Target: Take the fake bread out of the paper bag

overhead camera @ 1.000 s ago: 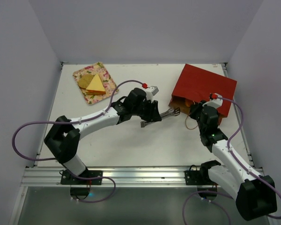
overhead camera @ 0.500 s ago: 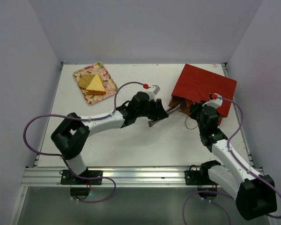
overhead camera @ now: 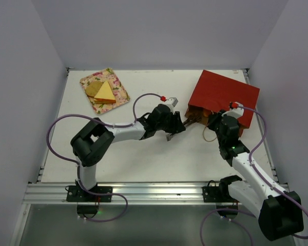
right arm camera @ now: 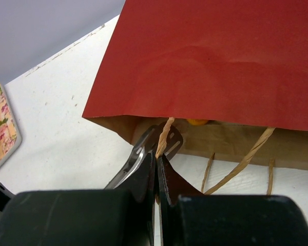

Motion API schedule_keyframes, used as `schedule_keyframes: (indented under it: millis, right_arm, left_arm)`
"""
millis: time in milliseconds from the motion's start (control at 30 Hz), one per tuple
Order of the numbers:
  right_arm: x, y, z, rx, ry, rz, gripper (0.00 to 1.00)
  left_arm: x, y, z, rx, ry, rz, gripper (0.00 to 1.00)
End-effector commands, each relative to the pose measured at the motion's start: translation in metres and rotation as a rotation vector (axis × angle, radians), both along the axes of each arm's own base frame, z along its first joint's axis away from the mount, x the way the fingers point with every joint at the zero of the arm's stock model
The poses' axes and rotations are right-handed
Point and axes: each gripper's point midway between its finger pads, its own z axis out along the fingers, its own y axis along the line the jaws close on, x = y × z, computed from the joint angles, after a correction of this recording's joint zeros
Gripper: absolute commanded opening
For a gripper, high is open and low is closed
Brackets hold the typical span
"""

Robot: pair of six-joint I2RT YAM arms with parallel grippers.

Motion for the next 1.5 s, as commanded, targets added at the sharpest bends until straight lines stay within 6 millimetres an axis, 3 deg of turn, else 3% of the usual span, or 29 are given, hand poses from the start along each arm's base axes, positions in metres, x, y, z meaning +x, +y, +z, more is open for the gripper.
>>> schedule_keyframes:
  millis: [0,333,1133,1267,1467]
  right_arm:
    - [0.003,-0.005,0.007,0.004,-0.03,-0.036,0.0]
    - [0.003,-0.005,0.007,0.006,-0.029,-0.033,0.0]
    - [0.002,-0.003,0.004,0.005,-0.026,-0.024,0.0]
    - [0.002,-0.004,0.004,0.006,-0.025,-0.027,0.0]
    - [0.002,-0.004,0.003,0.006,-0.022,-0.028,0.0]
  left_arm:
    - [0.02,-0.019,0.044,-0.109,-0.103,0.028,0.46]
    - [0.02,-0.031,0.055,-0.174,-0.117,-0.005,0.46]
    - [0.045,-0.054,0.036,-0.122,-0.083,0.014,0.47]
    - [0.049,-0.049,0.026,-0.08,-0.069,0.047,0.47]
    - [0.054,-0.038,0.025,-0.042,-0.086,0.097,0.47]
